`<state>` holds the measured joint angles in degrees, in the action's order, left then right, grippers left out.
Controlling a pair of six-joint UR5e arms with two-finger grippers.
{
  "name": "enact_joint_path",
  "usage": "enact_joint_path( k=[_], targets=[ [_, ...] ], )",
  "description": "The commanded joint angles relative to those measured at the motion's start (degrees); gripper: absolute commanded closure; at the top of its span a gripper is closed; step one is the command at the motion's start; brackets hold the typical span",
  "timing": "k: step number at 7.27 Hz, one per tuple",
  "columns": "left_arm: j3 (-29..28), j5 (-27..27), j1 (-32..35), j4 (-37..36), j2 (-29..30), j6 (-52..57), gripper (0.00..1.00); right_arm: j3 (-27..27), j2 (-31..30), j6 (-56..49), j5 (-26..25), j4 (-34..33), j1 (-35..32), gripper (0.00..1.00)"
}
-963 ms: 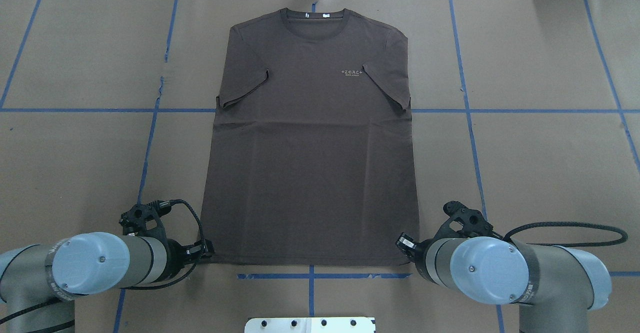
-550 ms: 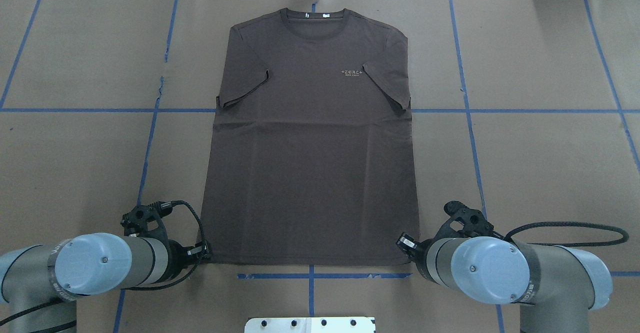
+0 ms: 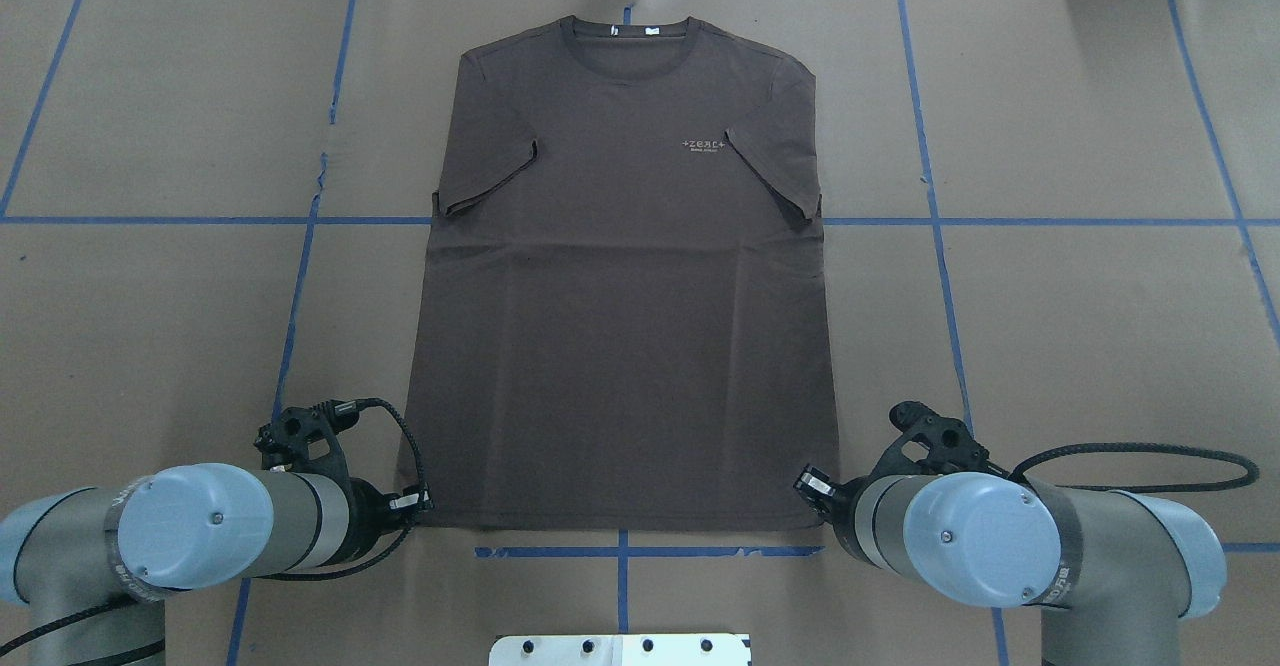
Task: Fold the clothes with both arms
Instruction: 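Grasp the shirt hem corners with both grippers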
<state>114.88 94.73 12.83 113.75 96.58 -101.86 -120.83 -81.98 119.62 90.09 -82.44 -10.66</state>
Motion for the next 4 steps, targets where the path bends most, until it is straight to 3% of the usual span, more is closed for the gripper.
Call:
enact_joint_path(
  k=[1,3,4],
  targets=[
    [4.53,-0.24,0.18,-0.02,-0.24,-0.88,1.0,-1.07,-0.63,0.0,0.09,0.0,-0.24,1.0],
    [9.8,-0.42,-5.15,-3.94,-0.51,-9.9,1.0,-6.24,-6.94,0.0,1.48,0.09,2.12,1.0],
    [13.14,0.28,-6.14,-5.89,-0.51,-13.07,1.0,-8.79,-7.84,0.0,6.02,0.0,2.31,1.0]
  ],
)
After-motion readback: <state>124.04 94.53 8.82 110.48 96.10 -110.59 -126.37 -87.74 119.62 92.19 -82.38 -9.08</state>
